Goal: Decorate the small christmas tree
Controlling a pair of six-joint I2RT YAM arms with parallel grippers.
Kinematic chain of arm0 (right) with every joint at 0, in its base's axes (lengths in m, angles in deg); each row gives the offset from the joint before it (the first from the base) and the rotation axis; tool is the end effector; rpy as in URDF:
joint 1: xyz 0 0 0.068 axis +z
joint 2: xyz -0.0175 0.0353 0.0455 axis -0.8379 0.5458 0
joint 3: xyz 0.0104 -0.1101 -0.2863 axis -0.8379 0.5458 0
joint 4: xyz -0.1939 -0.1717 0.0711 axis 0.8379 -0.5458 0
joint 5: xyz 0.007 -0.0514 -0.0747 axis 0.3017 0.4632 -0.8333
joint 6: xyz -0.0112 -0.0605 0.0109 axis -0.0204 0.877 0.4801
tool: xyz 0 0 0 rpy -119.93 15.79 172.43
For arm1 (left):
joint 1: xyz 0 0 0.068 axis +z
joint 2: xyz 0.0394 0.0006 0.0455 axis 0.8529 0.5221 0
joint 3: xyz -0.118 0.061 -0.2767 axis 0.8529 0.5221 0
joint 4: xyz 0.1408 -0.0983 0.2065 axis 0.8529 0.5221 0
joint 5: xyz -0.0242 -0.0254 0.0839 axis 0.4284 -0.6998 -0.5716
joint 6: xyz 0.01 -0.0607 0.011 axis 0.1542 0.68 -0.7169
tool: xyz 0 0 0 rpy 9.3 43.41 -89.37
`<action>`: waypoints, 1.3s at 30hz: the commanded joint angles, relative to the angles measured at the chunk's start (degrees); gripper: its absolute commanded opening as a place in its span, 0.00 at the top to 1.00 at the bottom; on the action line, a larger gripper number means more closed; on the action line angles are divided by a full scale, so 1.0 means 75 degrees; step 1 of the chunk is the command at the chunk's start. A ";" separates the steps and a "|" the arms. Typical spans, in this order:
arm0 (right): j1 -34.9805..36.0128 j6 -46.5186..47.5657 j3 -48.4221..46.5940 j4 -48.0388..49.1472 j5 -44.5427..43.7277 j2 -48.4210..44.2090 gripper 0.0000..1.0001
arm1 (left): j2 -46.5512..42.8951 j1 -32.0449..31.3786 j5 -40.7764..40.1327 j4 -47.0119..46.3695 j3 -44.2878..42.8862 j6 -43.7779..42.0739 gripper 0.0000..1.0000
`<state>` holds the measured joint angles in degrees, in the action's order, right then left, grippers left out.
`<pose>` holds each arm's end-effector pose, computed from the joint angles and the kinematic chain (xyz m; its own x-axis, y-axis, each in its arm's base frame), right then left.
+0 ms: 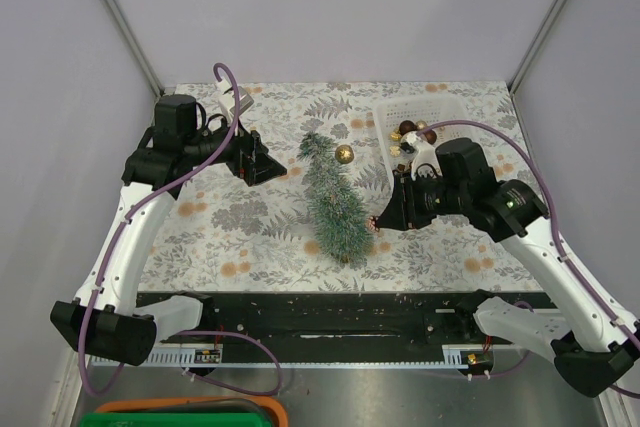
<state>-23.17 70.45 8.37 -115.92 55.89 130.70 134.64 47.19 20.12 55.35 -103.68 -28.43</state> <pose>0.1399 0.1186 0.3985 -0.7761 -0.1597 -0.6101 -0.5467 0.6527 0.5245 0.2225 -0.0814 0.4306 -0.4641 0.1302 -0.8762 0.7908 0.5064 -0.3436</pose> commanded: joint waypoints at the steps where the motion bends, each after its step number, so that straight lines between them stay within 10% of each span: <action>1: 0.0081 0.0222 -0.0419 -0.0173 -0.0091 -0.0145 0.67 | -0.0068 0.0046 0.0080 -0.0199 0.0036 -0.0136 0.06; 39: 0.0081 0.0679 -0.1639 -0.0162 0.0131 0.0534 0.68 | -0.0115 0.0046 0.0139 -0.0199 0.0001 -0.0171 0.06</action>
<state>-23.14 75.28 -2.38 -118.74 55.19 135.18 134.64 47.19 20.14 55.35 -103.61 -28.67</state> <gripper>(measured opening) 0.328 0.936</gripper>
